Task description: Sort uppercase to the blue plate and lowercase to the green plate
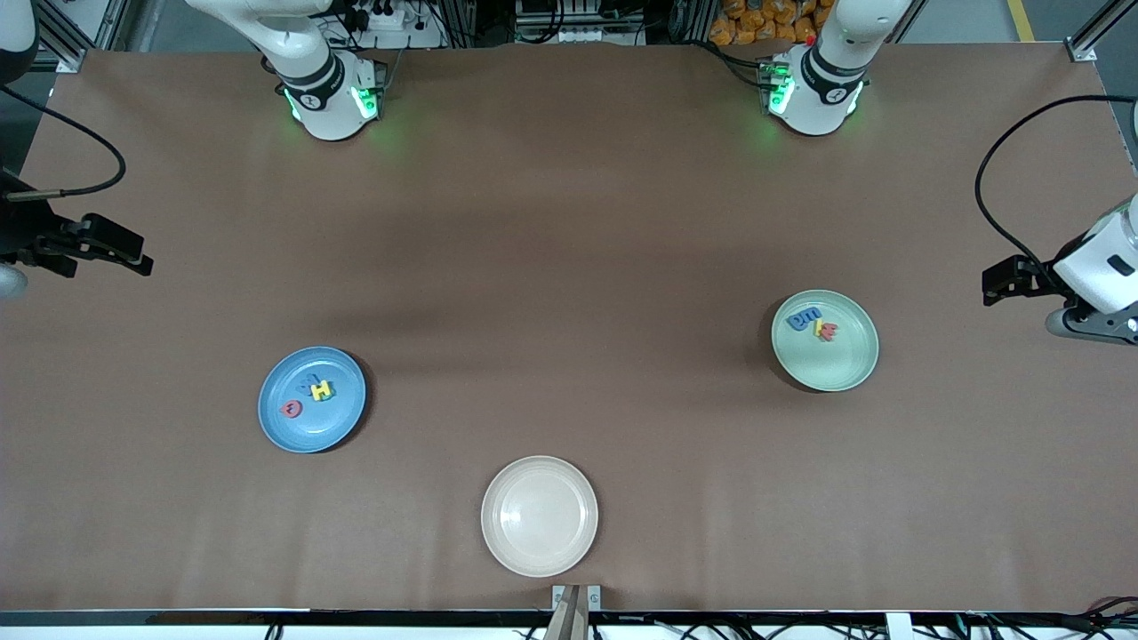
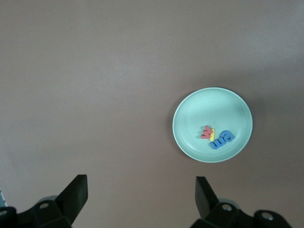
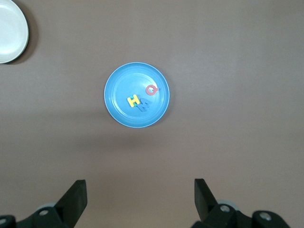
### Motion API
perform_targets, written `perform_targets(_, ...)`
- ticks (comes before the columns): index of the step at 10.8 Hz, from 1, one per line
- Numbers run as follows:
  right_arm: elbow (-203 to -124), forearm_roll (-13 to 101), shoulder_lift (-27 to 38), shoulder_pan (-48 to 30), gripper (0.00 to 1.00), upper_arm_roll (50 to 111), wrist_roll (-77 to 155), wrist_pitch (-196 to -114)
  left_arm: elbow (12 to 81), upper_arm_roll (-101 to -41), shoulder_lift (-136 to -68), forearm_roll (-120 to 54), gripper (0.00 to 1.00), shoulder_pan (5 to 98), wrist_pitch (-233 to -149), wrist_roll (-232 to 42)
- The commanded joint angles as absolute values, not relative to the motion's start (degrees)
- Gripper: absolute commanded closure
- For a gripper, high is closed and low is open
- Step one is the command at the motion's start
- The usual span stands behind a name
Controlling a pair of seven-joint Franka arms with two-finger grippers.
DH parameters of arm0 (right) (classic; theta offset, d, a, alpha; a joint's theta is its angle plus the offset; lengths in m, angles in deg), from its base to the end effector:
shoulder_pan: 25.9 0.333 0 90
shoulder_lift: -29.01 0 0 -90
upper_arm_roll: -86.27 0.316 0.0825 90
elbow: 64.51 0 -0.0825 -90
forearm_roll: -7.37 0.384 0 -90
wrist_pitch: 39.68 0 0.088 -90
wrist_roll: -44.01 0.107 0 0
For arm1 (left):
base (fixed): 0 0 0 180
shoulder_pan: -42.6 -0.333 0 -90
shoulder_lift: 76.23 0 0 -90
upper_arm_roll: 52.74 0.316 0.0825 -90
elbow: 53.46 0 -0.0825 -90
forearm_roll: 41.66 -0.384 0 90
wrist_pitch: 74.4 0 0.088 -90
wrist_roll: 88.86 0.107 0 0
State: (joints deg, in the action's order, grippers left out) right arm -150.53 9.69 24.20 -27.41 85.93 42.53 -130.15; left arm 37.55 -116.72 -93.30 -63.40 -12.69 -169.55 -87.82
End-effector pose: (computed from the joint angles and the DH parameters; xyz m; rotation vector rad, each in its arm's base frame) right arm 0.5810 -0.0143 0.6104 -3.1014 0.0107 0.0079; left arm 0.6054 0.0128 0.5360 -3.0120 0.3098 0.0721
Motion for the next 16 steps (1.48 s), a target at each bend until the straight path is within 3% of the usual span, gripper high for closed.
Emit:
perform_targets(1, -150.38, 10.80, 24.97, -27.57, 0.00, 85.74, 41.99, -129.32, 33.39, -102.37, -89.86, -58.91, 0.00, 0.62, -165.38, -85.61)
perform_targets(5, -150.29, 10.89, 24.88, -27.74, 0.00, 85.74, 41.99, -129.59, 33.11, -76.97, -83.89, -50.73, 0.00, 23.04, -164.93, -85.17)
perform_targets(9, -150.29, 10.98, 24.88, -27.83, 0.00, 85.74, 41.99, -129.85, 33.11, -60.25, -79.48, -45.10, 0.00, 36.77, -163.53, -85.96)
perform_targets(16, -150.29, 11.06, 24.79, -28.44, 0.00, 85.83, 42.08, -129.94, 33.02, -56.09, -76.84, -44.48, 0.00, 39.52, -161.42, -86.23)
